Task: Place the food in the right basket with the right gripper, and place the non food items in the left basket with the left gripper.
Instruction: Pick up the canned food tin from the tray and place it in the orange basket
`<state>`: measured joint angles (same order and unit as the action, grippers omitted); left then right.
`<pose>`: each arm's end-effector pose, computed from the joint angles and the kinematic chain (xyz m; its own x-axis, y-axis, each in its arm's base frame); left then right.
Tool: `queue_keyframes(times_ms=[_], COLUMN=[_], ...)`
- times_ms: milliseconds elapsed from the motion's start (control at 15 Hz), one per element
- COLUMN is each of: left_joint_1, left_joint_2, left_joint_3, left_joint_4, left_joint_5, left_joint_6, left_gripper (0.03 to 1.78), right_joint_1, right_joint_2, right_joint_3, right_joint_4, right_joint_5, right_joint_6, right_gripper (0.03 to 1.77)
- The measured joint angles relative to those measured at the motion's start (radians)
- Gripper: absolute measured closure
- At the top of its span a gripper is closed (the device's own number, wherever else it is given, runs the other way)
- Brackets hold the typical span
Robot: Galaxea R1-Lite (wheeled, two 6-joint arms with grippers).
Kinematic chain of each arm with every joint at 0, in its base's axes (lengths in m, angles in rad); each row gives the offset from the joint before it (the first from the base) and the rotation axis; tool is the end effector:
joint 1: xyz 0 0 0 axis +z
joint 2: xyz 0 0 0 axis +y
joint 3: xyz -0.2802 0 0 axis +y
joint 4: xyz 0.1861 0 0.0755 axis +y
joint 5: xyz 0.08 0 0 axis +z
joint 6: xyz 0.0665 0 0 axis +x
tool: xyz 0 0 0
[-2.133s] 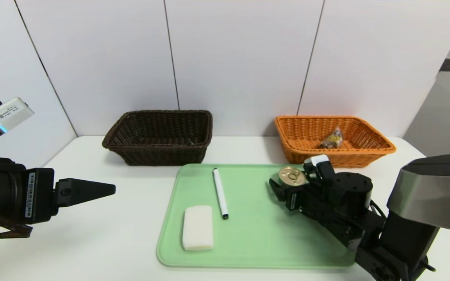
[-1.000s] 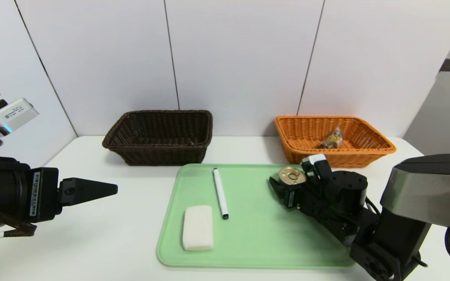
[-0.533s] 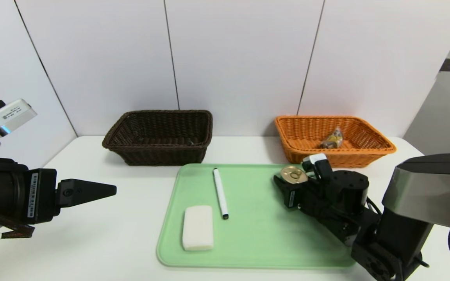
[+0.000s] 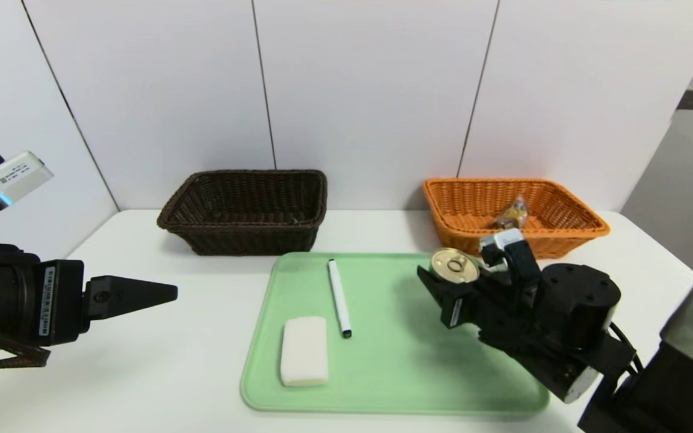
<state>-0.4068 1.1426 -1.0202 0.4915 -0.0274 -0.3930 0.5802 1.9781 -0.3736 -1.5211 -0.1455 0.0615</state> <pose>0.1805 -0.0797 0.2227 0.7396 -0.3485 -0.5758 0.1818 0.9272 -0.3276 0.2775 0.1704 0.0566 0.9041 0.4193 -0.0824 -0.4165 0.9078 0.0492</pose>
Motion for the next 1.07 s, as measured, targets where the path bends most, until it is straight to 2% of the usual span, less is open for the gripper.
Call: queue_keyframes(times_ms=[200, 400, 667, 867, 1067], left_joint_1=[0.0, 0.0, 0.0, 0.0, 0.0], left_joint_2=[-0.002, -0.007, -0.01, -0.01, -0.012], left_joint_3=[0.0, 0.001, 0.002, 0.001, 0.0], left_joint_4=[0.004, 0.006, 0.008, 0.006, 0.006], left_joint_5=[0.001, 0.003, 0.003, 0.003, 0.003], left_joint_6=[0.0, 0.0, 0.0, 0.0, 0.001], left_gripper=[0.12, 0.12, 0.12, 0.12, 0.12], right_joint_1=[0.088, 0.094, -0.022, -0.154, -0.268], right_joint_2=[-0.104, -0.191, -0.276, -0.287, -0.214], right_joint_3=[0.059, -0.011, -0.306, -0.59, -0.798], right_joint_4=[0.0, 0.065, 0.345, 0.65, 0.926], right_joint_5=[0.001, 0.0, 0.032, 0.087, 0.131], right_joint_6=[0.001, -0.007, -0.005, -0.001, -0.001], right_gripper=[0.76, 0.76, 0.76, 0.76, 0.76])
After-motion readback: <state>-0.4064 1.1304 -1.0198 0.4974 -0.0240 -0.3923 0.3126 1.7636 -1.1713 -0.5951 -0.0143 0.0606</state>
